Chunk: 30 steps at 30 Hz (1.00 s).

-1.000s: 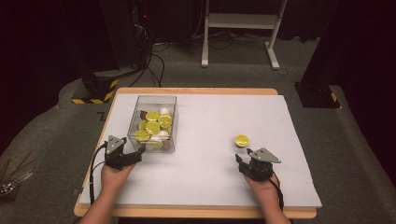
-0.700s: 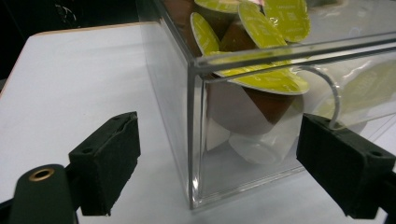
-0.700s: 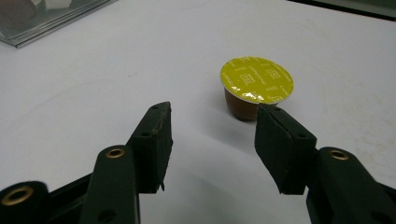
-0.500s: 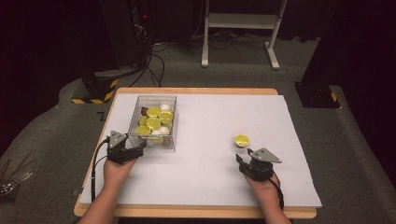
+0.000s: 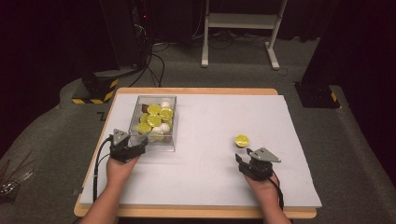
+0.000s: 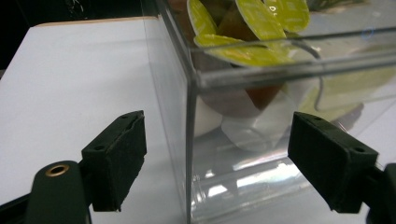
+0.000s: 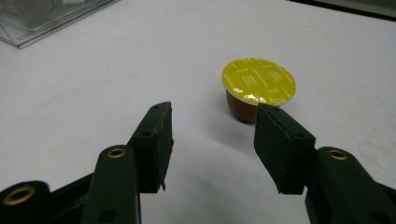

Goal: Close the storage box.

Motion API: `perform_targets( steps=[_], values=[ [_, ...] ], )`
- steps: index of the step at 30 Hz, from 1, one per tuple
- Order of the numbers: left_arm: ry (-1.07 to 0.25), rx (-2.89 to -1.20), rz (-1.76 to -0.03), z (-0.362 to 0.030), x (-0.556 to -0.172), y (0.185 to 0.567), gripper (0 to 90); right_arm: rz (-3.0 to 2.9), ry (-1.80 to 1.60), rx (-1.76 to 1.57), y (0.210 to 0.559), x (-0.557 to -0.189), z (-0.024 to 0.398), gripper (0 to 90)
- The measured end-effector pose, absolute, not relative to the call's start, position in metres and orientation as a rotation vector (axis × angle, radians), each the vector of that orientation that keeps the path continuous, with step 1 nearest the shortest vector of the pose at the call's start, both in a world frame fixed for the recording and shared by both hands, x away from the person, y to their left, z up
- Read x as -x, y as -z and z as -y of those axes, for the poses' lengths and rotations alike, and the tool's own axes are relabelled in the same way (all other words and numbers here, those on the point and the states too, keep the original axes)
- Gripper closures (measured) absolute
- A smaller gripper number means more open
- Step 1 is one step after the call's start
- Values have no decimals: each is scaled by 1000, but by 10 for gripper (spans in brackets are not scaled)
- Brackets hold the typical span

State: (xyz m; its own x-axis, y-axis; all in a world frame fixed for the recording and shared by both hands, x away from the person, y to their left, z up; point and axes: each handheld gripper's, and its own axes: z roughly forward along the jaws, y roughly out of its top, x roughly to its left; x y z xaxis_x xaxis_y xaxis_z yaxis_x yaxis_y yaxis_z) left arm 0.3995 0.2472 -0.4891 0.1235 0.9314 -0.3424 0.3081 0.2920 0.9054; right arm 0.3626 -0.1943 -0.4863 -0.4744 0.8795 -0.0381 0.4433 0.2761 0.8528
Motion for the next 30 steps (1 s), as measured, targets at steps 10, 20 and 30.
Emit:
perform_targets(
  steps=[10,20,30],
  values=[
    [-646,-1321,-1415,-258,-364,492,205,-2041,-1099,-1176,486,-362,198,477],
    [-609,-1493,-1481,-263,-343,515,217,-2055,-1022,-1202,491,-363,204,481],
    [-597,-1525,-1462,-263,-340,518,221,-2126,-880,-1301,502,-368,211,474]
  ],
)
